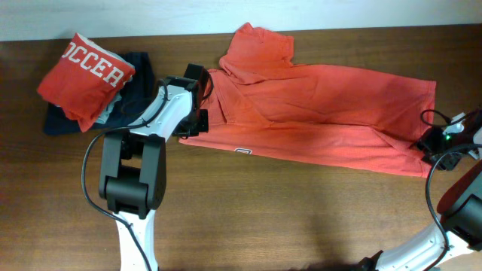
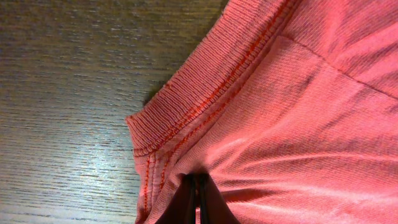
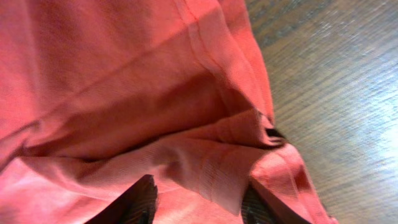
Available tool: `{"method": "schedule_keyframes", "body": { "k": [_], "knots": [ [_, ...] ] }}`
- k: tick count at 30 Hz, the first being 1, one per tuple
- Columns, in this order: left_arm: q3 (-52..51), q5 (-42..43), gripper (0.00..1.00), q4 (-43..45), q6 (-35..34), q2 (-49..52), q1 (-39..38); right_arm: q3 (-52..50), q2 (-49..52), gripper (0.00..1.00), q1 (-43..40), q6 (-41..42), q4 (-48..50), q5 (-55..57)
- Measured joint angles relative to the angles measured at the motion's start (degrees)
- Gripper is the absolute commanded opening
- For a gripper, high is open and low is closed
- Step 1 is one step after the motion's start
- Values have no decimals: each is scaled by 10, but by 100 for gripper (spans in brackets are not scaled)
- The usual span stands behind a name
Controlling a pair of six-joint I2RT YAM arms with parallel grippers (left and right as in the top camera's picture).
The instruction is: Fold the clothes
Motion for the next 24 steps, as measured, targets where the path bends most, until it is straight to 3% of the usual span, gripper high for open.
{"method": "schedule_keyframes", "body": {
  "k": [4,11,18,24],
  "knots": [
    [0,0,6,0,0,0,0,0,0,42,0,-3,3,-18],
    [0,0,6,0,0,0,0,0,0,42,0,-5,38,-64],
    [0,0,6,0,0,0,0,0,0,62,0,-20,102,-110],
    [0,0,6,0,0,0,0,0,0,66,-1,-38,121,-185]
  ]
}}
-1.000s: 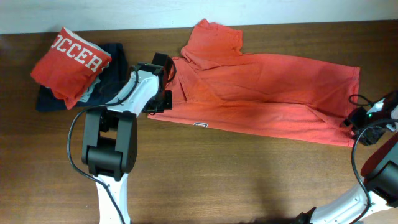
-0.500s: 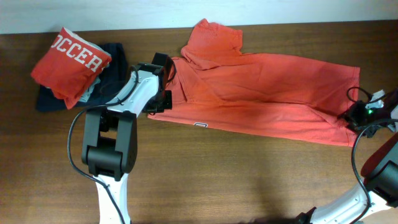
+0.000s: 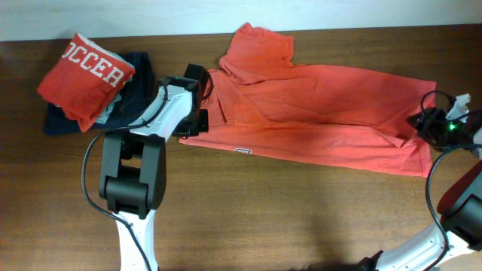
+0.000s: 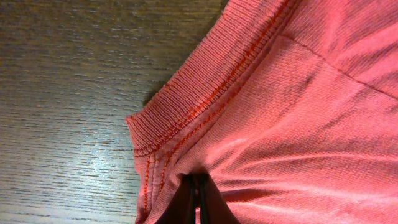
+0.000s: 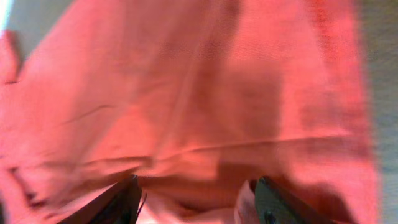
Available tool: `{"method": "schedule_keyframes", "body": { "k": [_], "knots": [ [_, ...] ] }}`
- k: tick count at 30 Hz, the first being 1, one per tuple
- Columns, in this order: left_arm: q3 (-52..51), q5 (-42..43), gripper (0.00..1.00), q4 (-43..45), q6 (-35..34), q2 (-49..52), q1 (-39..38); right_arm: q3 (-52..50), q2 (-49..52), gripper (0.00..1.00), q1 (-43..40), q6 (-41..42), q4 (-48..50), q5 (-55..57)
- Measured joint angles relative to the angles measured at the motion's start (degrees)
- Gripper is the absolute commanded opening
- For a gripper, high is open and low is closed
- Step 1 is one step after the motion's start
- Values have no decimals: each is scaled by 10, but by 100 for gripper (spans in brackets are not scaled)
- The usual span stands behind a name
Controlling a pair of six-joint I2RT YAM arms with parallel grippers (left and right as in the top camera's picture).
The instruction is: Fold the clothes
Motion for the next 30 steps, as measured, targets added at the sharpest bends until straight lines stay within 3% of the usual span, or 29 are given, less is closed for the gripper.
{"method": "schedule_keyframes", "body": {
  "k": [6,11,13,17,26,30],
  "knots": [
    [0,0,6,0,0,0,0,37,0,67,-10,-24,-27,-95],
    [0,0,7,0,0,0,0,64,0,66,-20,-61,-109,-110],
    [0,0,10,1,0,0,0,66,0,56,-21,-71,-149,-97],
    [0,0,10,3,0,0,0,67,0,53,-21,-82,-246,-48],
    [0,0,10,3,0,0,0,67,0,48,-21,-70,-239,90],
    [0,0,10,4,0,0,0,57,0,36,-21,-32,-227,130]
  ]
}}
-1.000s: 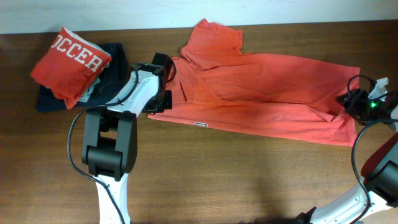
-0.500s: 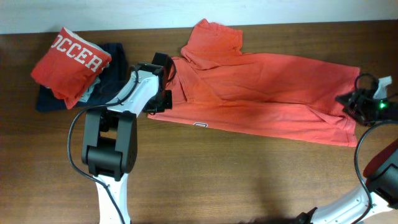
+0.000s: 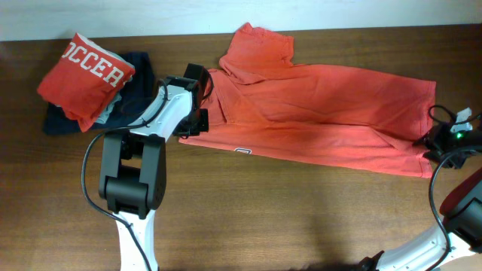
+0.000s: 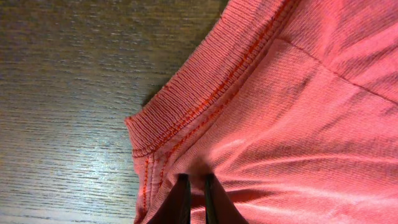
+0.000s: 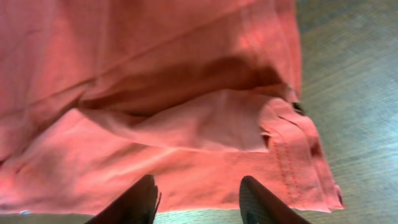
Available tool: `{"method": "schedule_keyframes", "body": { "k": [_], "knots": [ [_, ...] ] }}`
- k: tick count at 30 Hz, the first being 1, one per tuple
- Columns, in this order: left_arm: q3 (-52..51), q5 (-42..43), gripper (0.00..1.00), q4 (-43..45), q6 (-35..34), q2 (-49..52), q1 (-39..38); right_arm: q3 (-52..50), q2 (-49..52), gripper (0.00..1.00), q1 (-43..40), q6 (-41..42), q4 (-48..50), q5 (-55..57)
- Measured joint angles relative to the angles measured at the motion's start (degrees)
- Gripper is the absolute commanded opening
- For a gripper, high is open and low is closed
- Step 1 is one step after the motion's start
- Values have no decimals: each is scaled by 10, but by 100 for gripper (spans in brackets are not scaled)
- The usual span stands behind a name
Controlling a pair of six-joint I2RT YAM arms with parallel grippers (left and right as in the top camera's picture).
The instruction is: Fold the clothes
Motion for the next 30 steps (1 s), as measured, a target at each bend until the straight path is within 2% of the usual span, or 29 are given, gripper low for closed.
{"method": "schedule_keyframes", "body": {
  "k": [2,14,22,30],
  "knots": [
    [0,0,11,0,0,0,0,-15,0,27,0,23,3,9],
    [0,0,11,1,0,0,0,-71,0,4,0,96,51,24],
    [0,0,11,2,0,0,0,-130,-5,4,0,102,154,34],
    [0,0,10,2,0,0,0,-135,-7,4,0,102,172,2]
  ]
}}
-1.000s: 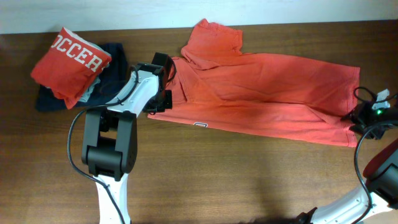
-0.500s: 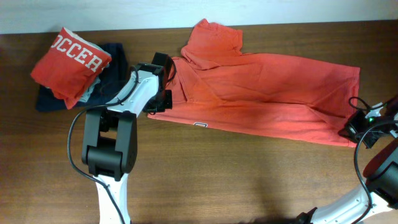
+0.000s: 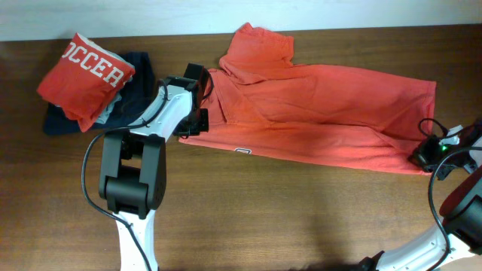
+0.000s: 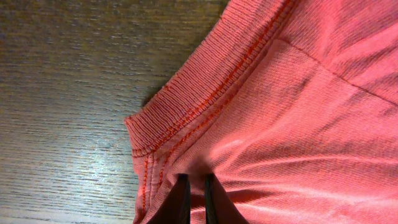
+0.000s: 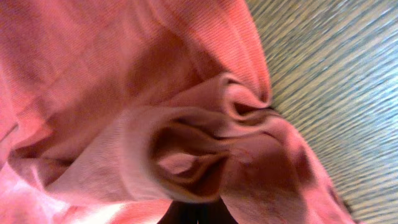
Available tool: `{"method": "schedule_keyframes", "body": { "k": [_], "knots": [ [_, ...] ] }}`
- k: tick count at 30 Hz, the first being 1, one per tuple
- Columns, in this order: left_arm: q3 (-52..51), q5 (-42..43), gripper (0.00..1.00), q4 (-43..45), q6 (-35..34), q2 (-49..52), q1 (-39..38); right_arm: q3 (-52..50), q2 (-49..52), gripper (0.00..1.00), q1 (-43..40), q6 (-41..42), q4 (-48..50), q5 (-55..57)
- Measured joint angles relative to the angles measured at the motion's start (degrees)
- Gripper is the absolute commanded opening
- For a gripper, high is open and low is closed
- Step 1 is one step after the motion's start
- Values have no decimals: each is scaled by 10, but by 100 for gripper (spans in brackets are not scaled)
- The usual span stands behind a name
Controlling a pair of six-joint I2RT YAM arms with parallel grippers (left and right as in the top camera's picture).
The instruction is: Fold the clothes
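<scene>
An orange shirt point(image 3: 316, 113) lies spread lengthwise across the back of the table. My left gripper point(image 3: 196, 124) sits on its left hem corner. In the left wrist view the gripper point(image 4: 194, 177) is open by a narrow gap, its tips pressed into the cloth beside the ribbed hem point(image 4: 205, 99). My right gripper point(image 3: 422, 156) is at the shirt's lower right corner. Seen from the right wrist, that gripper point(image 5: 199, 210) is shut on a bunched fold of the orange shirt point(image 5: 186, 149).
A folded red shirt with white lettering point(image 3: 86, 71) rests on a dark navy garment point(image 3: 141, 71) at the back left. Bare wooden table point(image 3: 286, 218) fills the front half. The table's back edge meets a pale wall point(image 3: 339, 11).
My right gripper was open over the shirt's right end; now it is shut on bunched cloth at the lower right corner. The left gripper has not moved.
At first my left fingers were together on the left hem and my right gripper was open at the right corner. The right gripper then stood higher over the shirt's right end, later back near the corner. The left fingers parted slightly; the right is now shut on cloth.
</scene>
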Motion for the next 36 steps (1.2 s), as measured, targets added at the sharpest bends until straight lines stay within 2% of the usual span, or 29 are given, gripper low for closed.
{"method": "schedule_keyframes", "body": {
  "k": [8,20,23,25,30,34,36],
  "knots": [
    [0,0,11,0,0,0,0,18,1,4,0,0,-12,-12],
    [0,0,10,0,0,0,0,20,1,6,0,2,82,-38],
    [0,0,10,0,0,0,0,20,2,11,0,2,119,-64],
    [0,0,10,0,0,0,0,20,2,21,0,2,145,-79],
    [0,0,10,0,0,0,0,21,3,24,0,5,196,-99],
    [0,0,11,0,0,0,0,40,4,24,-9,4,157,-142],
    [0,0,11,-1,0,0,0,66,4,24,-24,5,95,-169]
  ]
}}
